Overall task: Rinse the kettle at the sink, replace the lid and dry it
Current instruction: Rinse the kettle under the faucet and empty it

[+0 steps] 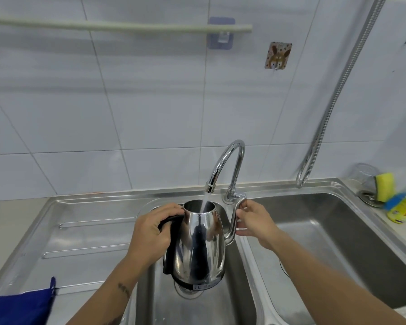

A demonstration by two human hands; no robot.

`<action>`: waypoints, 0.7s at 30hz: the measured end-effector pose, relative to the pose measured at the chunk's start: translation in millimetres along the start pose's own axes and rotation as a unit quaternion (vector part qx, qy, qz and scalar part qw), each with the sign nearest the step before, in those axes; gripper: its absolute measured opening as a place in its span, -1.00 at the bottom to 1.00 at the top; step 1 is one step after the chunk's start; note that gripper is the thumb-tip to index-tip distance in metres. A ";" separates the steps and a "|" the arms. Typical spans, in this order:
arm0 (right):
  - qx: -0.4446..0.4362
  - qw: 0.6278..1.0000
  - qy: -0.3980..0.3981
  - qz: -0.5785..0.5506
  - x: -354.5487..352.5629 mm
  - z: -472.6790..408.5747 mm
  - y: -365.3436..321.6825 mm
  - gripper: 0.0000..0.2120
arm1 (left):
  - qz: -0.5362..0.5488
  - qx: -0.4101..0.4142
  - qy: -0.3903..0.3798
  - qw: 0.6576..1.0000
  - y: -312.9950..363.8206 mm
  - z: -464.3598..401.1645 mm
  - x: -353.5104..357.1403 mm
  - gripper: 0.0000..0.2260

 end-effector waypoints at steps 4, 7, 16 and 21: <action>-0.012 1.000 0.013 -0.010 -0.3 2.6 -1.5 -0.87 | 0.014 -0.012 0.017 1.000 0.4 -2.3 4.0 -0.45; -0.023 0.999 0.022 -0.023 -2.7 3.4 -0.9 -0.88 | 0.019 -0.015 0.027 0.999 -0.4 -4.0 6.5 -0.44; -0.009 0.999 -0.015 -0.040 -19.1 -12.6 10.7 -0.86 | 0.027 -0.015 0.018 0.999 -1.8 -9.5 9.4 -0.47; -0.041 0.986 0.099 0.129 -37.5 -37.4 30.0 -0.87 | 0.022 -0.030 0.015 0.999 -7.4 -10.6 11.7 -0.45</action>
Point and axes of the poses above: each hand's wrist, its own z-axis away from the middle knuckle, its own x-axis out of the palm, y = z × x, the point moved 2 cm from there along -z, towards the middle knuckle, and after that the axes turned 9 degrees about z, right-handed, at the moved point
